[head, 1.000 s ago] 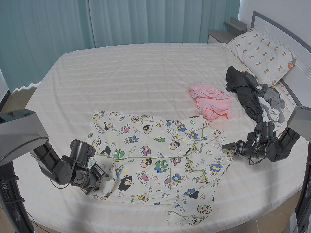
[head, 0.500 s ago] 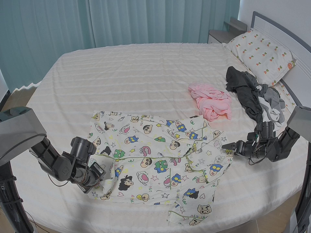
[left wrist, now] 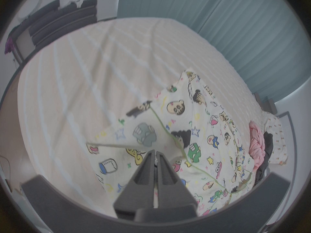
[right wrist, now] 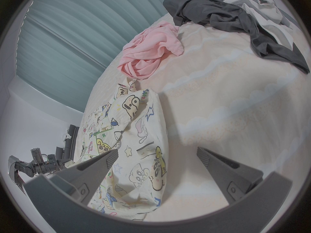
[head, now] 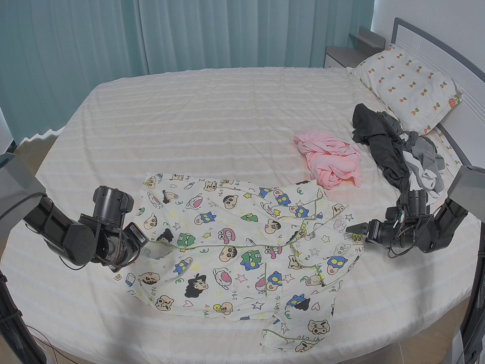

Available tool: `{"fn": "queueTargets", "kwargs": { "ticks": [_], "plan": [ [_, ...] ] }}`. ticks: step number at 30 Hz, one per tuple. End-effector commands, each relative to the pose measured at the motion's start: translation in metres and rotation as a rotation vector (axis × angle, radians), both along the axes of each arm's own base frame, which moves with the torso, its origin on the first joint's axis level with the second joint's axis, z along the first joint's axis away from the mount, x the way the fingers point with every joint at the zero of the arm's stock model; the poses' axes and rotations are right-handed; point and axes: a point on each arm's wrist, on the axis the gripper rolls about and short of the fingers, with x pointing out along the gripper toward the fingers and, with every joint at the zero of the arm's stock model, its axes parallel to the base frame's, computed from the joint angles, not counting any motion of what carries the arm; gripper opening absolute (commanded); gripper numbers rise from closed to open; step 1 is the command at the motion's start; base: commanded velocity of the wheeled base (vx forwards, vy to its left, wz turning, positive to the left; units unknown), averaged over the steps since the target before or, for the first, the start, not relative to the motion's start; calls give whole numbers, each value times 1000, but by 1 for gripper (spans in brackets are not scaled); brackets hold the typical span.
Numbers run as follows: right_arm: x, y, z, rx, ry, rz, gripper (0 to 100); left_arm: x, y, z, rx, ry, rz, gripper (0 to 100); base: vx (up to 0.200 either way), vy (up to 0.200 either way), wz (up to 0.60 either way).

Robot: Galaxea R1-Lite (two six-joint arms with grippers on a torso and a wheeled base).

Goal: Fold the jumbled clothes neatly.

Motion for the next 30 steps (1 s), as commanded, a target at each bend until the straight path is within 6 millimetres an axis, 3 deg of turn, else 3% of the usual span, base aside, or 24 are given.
{"fn": "queueTargets", "kwargs": {
  "ticks": [1, 13, 30],
  "plan": [
    [0, 0, 1, 0, -1, 1, 100, 6, 5, 11, 41, -47, 12, 0, 0, 0, 0],
    [0, 0, 1, 0, -1, 1, 100, 15, 25, -17, 246, 33, 100, 0, 0, 0, 0],
    [0, 0, 1, 0, -3, 1, 100, 38, 37, -15, 225, -58, 156, 0, 0, 0, 0]
  ]
}}
